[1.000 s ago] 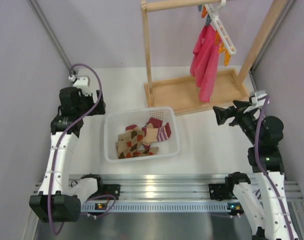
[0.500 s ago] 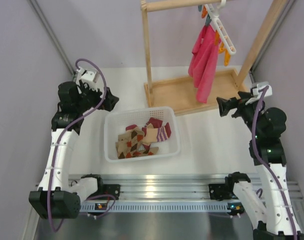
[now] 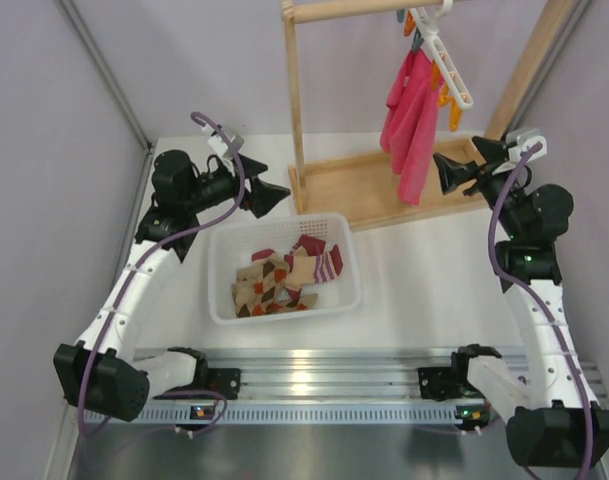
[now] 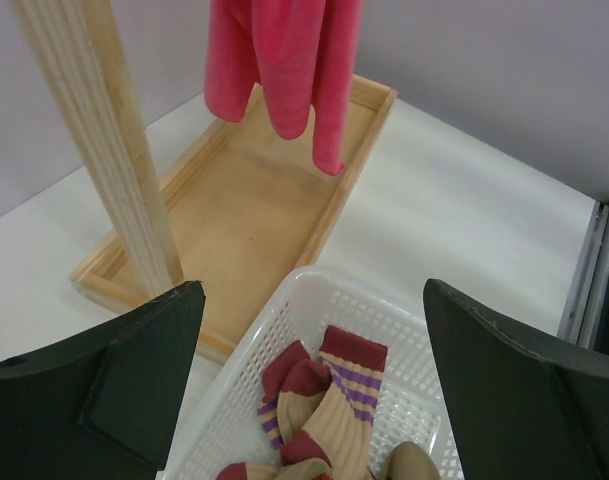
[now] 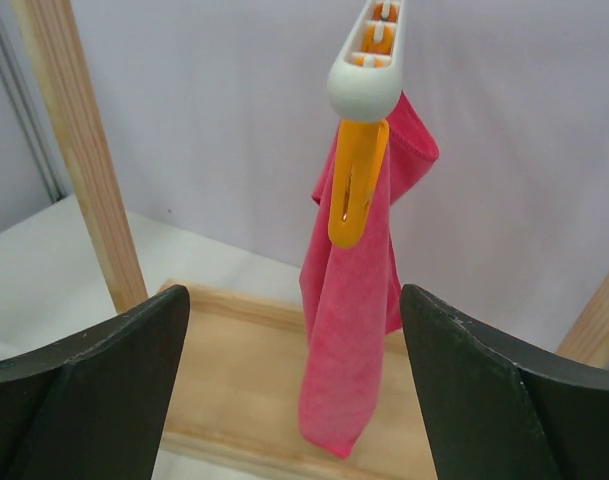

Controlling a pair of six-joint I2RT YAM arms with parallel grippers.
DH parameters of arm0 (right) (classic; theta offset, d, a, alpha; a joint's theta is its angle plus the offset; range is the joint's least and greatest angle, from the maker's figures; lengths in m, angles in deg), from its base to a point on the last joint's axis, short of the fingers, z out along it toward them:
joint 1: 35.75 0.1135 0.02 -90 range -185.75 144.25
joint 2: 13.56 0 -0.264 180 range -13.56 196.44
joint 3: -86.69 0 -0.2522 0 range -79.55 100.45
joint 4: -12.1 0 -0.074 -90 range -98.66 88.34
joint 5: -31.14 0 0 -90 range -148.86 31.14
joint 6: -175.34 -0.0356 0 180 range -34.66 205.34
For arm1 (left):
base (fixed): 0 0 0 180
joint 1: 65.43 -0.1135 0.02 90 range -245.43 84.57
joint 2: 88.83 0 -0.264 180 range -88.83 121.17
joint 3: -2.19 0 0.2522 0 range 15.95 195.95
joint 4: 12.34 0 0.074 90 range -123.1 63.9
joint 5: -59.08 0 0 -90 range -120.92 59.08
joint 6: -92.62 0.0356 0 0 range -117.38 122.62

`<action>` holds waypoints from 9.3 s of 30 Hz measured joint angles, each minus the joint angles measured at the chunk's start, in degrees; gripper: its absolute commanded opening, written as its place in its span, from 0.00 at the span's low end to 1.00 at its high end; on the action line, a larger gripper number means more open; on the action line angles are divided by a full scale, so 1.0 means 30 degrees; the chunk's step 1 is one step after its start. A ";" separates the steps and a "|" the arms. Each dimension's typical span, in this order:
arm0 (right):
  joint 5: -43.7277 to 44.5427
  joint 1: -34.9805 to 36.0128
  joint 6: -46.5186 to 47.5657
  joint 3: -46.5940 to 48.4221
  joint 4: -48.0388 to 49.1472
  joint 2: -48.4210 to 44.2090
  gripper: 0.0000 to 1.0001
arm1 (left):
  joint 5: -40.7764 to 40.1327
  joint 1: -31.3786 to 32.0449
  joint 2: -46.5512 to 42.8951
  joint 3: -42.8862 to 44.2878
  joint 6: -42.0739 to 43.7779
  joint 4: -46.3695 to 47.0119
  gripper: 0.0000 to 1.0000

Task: Clip the socks to the hanger
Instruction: Open the clamp at the hanger, then pick up the sock from the bin.

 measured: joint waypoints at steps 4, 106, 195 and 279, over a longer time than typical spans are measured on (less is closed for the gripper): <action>-0.0291 0.0000 -0.0809 -0.0299 0.3096 0.1239 0.89 | 0.0044 0.0539 0.0226 0.0015 -0.0874 0.1137 0.96; -0.6003 -0.2229 -0.4677 -0.1253 1.3238 0.7198 0.74 | -0.3118 0.7970 1.5205 1.4535 -0.3359 0.9865 0.91; -0.6856 -0.0357 -0.3752 0.2754 0.6084 0.6353 0.31 | -0.4918 1.0455 2.0436 2.2790 -1.1781 0.9151 0.00; 0.5304 1.6043 2.5033 0.9311 -2.1252 1.8782 0.43 | -0.5690 1.0571 2.0502 2.1748 -1.3165 1.0870 0.00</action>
